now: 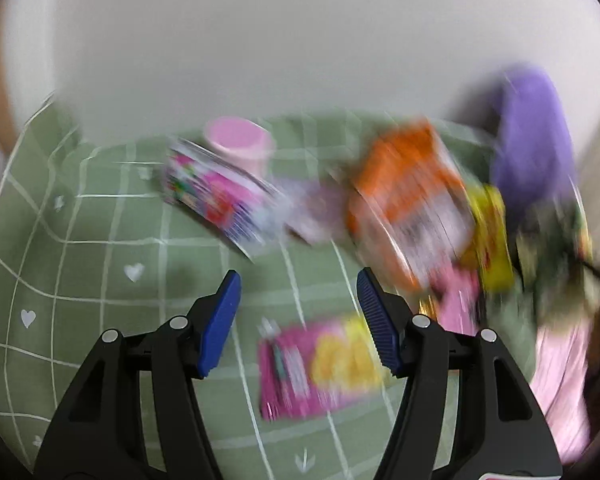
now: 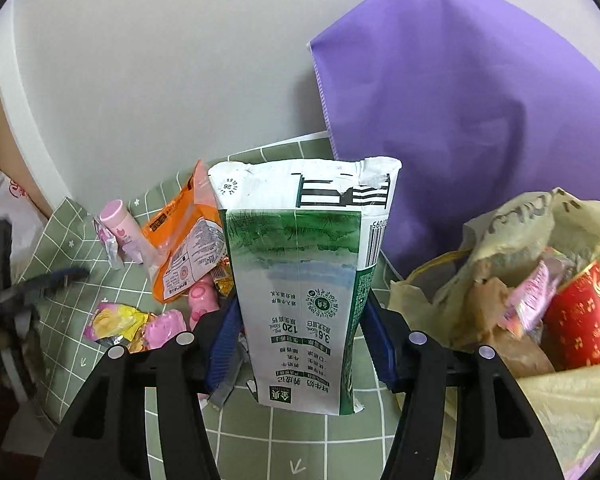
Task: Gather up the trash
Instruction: 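Grasp the pink-and-white wrapper with the left tool while right tool holds the carton, then carry the wrapper and milk carton over the yellow bag and lower them in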
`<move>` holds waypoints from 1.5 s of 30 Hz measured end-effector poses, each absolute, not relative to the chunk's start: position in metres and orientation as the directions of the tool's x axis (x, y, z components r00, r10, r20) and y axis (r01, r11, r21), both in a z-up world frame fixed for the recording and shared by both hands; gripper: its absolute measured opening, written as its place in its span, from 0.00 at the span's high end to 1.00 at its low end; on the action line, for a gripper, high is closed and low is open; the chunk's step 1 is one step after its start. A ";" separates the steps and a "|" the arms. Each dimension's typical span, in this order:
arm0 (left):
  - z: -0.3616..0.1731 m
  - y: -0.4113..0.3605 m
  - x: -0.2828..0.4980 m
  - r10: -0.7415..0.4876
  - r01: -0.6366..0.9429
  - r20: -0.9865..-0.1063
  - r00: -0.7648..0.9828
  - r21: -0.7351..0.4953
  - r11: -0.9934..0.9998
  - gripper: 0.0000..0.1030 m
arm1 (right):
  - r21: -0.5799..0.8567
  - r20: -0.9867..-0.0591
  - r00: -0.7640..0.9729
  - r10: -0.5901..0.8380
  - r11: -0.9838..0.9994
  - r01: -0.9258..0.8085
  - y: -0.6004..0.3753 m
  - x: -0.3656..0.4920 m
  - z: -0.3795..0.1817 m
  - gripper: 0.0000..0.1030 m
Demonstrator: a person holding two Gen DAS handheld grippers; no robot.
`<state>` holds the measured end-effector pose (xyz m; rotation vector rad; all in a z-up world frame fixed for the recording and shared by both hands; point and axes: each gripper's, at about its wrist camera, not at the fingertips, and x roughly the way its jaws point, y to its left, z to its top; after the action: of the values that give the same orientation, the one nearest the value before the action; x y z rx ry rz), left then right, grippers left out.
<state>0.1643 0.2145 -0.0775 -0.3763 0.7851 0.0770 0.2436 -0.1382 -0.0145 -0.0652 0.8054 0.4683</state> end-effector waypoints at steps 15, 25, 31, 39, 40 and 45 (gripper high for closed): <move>-0.102 0.251 0.225 -0.015 -0.419 -0.773 0.634 -0.360 0.833 0.84 | 0.105 -0.681 0.654 0.329 0.928 -0.357 -0.155 0.223 -0.015 0.47; -0.059 0.225 0.184 -0.060 -0.277 -0.691 0.721 -0.366 0.888 0.93 | 0.106 -0.669 0.669 0.325 0.932 -0.347 -0.161 0.230 -0.015 0.47; -0.027 0.187 0.187 -0.088 -0.164 -0.654 0.751 -0.313 0.936 0.93 | 0.108 -0.659 0.670 0.341 0.925 -0.365 -0.155 0.239 -0.015 0.47; -0.012 0.123 0.219 -0.210 0.037 -0.644 0.736 -0.270 0.962 0.93 | 0.099 -0.636 0.691 0.344 0.924 -0.369 -0.157 0.244 -0.003 0.47; -0.011 0.113 0.225 -0.236 0.067 -0.644 0.728 -0.275 0.959 0.93 | 0.096 -0.630 0.699 0.338 0.927 -0.362 -0.160 0.244 0.001 0.47; -0.003 0.064 0.244 -0.336 0.226 -0.633 0.697 -0.251 0.941 0.93 | 0.080 -0.599 0.742 0.302 0.944 -0.319 -0.178 0.242 0.021 0.47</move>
<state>0.2441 0.0639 -0.0029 -0.1583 0.7357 -0.3153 0.2425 -0.1777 0.0211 -0.0282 0.6510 0.3403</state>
